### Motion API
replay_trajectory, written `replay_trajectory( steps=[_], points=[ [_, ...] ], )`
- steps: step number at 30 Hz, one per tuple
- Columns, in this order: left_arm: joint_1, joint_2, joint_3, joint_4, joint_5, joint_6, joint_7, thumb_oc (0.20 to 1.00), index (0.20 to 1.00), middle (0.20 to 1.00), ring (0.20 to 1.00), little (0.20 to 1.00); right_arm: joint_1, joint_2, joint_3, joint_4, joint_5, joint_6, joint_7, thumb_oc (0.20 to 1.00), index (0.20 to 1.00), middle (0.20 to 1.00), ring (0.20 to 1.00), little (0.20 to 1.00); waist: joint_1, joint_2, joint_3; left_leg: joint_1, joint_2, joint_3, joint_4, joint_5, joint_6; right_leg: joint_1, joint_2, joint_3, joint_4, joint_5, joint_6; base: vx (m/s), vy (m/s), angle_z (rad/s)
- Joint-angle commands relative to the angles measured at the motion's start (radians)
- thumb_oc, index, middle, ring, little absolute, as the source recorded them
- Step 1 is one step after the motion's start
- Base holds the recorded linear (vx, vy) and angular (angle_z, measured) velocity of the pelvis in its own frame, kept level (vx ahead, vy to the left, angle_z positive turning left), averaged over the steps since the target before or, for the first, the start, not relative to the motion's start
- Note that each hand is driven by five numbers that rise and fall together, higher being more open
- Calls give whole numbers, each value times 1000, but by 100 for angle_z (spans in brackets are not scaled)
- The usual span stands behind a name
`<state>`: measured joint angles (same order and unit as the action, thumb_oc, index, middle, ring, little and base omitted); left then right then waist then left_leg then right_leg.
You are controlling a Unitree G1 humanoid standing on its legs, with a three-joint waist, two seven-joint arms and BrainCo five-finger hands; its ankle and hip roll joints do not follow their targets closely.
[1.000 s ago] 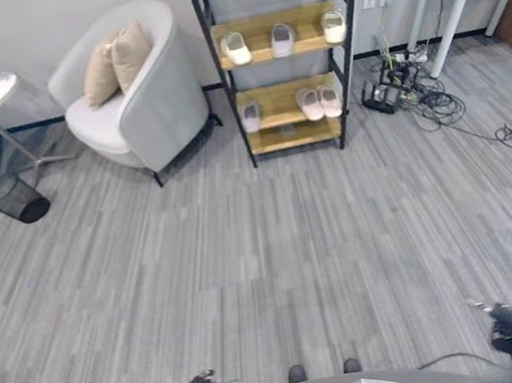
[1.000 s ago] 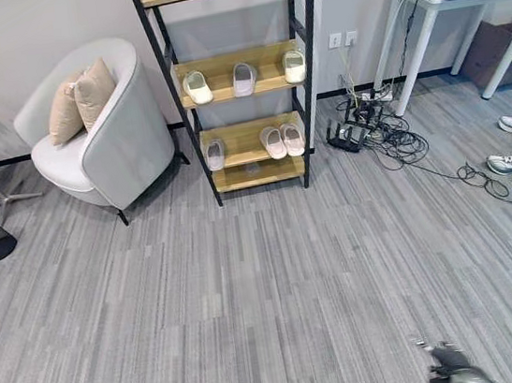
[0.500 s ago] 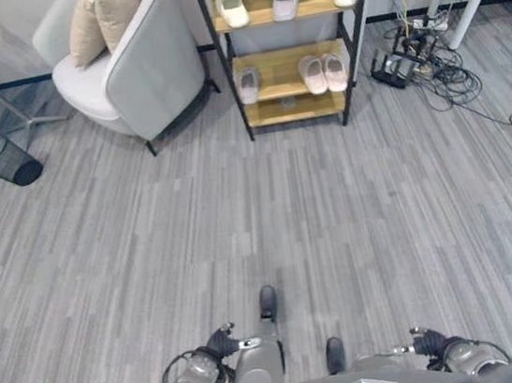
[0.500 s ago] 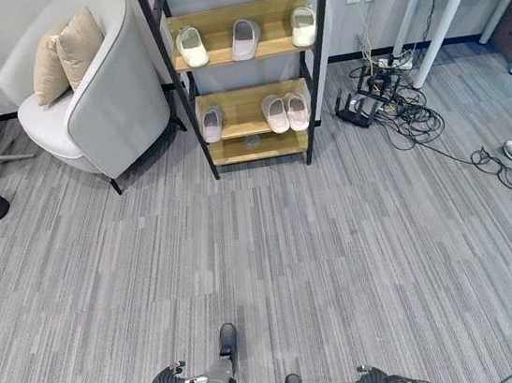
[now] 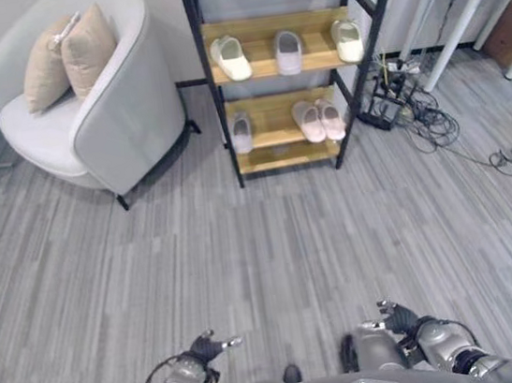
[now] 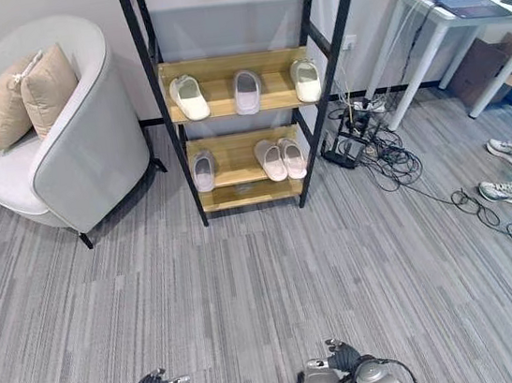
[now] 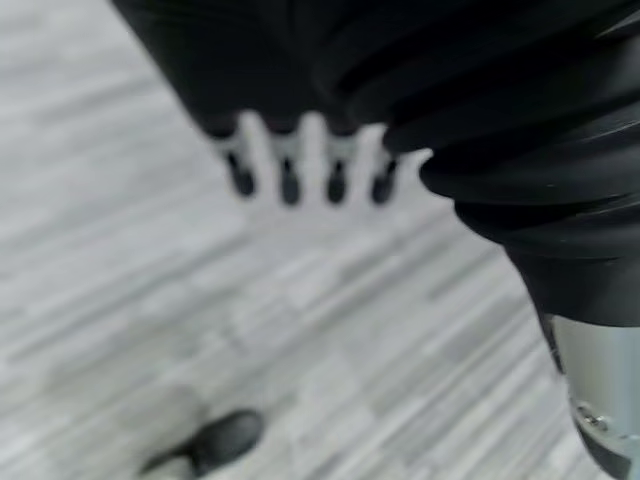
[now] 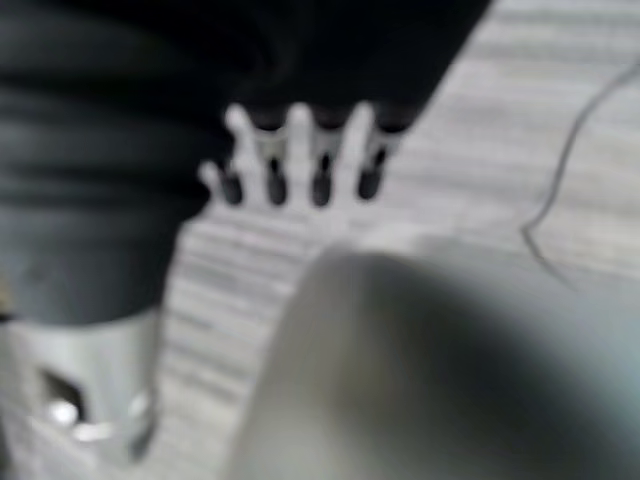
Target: Arrange the slippers neatly on the shoe rack.
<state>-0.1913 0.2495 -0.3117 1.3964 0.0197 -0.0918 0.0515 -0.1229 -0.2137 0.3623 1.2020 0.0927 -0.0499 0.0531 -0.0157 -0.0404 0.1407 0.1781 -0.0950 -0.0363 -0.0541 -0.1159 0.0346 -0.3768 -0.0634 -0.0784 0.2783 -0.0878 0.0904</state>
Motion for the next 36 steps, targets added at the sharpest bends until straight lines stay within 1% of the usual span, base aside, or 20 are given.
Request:
replay_trajectory(
  steps=[1,3,6,7,8,9,10,12,15,17,19,20,21,23,28,31,32,34,35,36],
  points=[
    [30,-1,19,-19,-14,-19,25,1000,1000,1000,1000,1000,33,-32,0,36,-17,6,-18,1000,1000,1000,1000,1000,-14,2,25,-46,51,-49,78,-46,-5,131,-35,-7,-164,156,45,354,-186,37],
    [32,-9,11,-13,-2,-16,21,1000,1000,1000,1000,1000,51,-40,-8,50,-16,8,-18,1000,1000,1000,1000,1000,-21,3,15,-26,54,-53,80,-69,-13,140,-40,-20,-193,162,44,276,-204,31],
    [65,-33,-5,6,41,-11,19,1000,1000,1000,1000,1000,68,-38,-24,64,5,7,-15,1000,1000,1000,1000,1000,-30,11,-14,-11,74,-67,124,-55,-39,169,7,26,-158,141,3,335,-251,21],
    [74,-48,3,10,22,-10,17,1000,1000,1000,1000,1000,68,-41,-34,77,31,3,-12,1000,1000,1000,1000,1000,-27,16,-16,-49,86,-60,254,16,-85,203,29,23,-148,112,-25,313,-317,15],
    [70,-52,6,6,11,-11,16,1000,1000,1000,1000,1000,65,-44,-41,76,46,3,-11,1000,1000,1000,1000,1000,-24,9,-9,-95,93,-50,357,63,-103,221,26,20,-146,97,-36,205,-238,-10],
    [70,-52,6,6,11,-11,16,1000,1000,1000,1000,1000,65,-44,-41,76,46,3,-11,1000,1000,1000,1000,1000,-25,10,-10,-99,94,-51,362,61,-103,219,27,19,-145,97,-36,221,-348,-40],
    [73,-54,0,-20,-2,-12,18,1000,1000,1000,1000,1000,70,-52,-51,74,74,-4,-17,1000,1000,1000,1000,1000,-12,-33,11,-220,152,42,602,135,-104,282,19,2,-142,55,-77,264,-367,-19],
    [71,-54,-2,-31,-8,-14,21,1000,1000,1000,1000,1000,73,-54,-53,77,79,-4,-19,1000,1000,1000,1000,1000,-7,-41,15,-240,171,75,618,133,-99,301,20,-5,-143,45,-83,210,-251,27],
    [71,-59,-3,-39,-18,-18,26,1000,1000,1000,1000,1000,74,-58,-55,81,81,-3,-24,1000,1000,1000,1000,1000,0,-53,15,-271,208,147,533,103,-90,344,17,-28,-154,16,-86,210,-85,-3],
    [79,-59,-4,-36,-18,-18,33,1000,1000,1000,1000,1000,73,-60,-54,82,77,-5,-34,1000,1000,1000,1000,1000,4,-56,11,-284,235,158,416,90,-95,357,10,-39,-150,-6,-77,199,11,14],
    [88,-54,0,-30,-26,-21,50,1000,1000,1000,1000,1000,70,-55,-47,79,70,-8,-48,1000,1000,1000,1000,1000,17,-52,15,-292,257,100,250,134,-112,380,13,-38,-134,-34,-67,237,101,13],
    [91,-56,3,-22,-38,-21,60,1000,1000,1000,1000,1000,72,-51,-46,77,68,-10,-56,1000,1000,1000,1000,1000,27,-51,17,-305,258,59,231,163,-121,389,16,-31,-130,-38,-64,269,183,-1],
    [98,-64,22,0,-63,-15,73,1000,1000,1000,1000,1000,76,-42,-42,75,72,-14,-60,1000,1000,1000,1000,1000,40,-54,21,-304,249,-3,210,177,-129,403,13,-20,-127,-39,-57,139,127,-9],
    [105,-68,33,14,-68,-11,74,1000,1000,1000,1000,1000,77,-38,-43,75,73,-17,-58,1000,1000,1000,1000,1000,43,-53,16,-292,244,-13,188,162,-128,410,10,-17,-130,-40,-52,120,151,-25],
    [122,-68,26,58,15,10,75,1000,1000,1000,1000,1000,92,-7,-77,86,81,-7,-62,1000,1000,1000,1000,1000,62,-54,-31,-218,206,10,125,106,-112,448,-45,-23,-188,5,-1,139,355,2],
    [77,1,44,27,-2,1,48,1000,1000,1000,1000,1000,86,7,-99,105,65,8,-50,1000,1000,1000,1000,1000,68,-46,-55,-203,149,24,116,62,-63,432,-97,-9,-186,45,47,71,481,12],
    [78,1,44,27,-2,1,48,1000,1000,1000,1000,1000,86,7,-99,105,65,8,-50,1000,1000,1000,1000,1000,68,-46,-55,-203,149,24,116,62,-63,432,-97,-8,-185,45,47,14,271,-18],
    [61,0,33,16,-3,1,43,1000,1000,1000,1000,1000,80,10,-98,100,71,15,-39,1000,1000,1000,1000,1000,62,-41,-46,-199,125,26,117,53,-38,389,-119,0,-96,91,65,-21,300,-16],
    [51,-1,10,9,23,1,36,1000,1000,1000,1000,1000,69,7,-96,80,79,14,-33,1000,1000,1000,1000,1000,53,-24,-18,-192,107,38,126,43,-13,333,-140,8,25,150,78,-28,356,6],
    [53,1,3,11,36,3,36,1000,1000,1000,1000,1000,67,6,-95,74,79,12,-35,1000,1000,1000,1000,1000,50,-18,-13,-186,106,40,127,38,-10,320,-144,2,44,152,76,-14,286,3]
  ],
)
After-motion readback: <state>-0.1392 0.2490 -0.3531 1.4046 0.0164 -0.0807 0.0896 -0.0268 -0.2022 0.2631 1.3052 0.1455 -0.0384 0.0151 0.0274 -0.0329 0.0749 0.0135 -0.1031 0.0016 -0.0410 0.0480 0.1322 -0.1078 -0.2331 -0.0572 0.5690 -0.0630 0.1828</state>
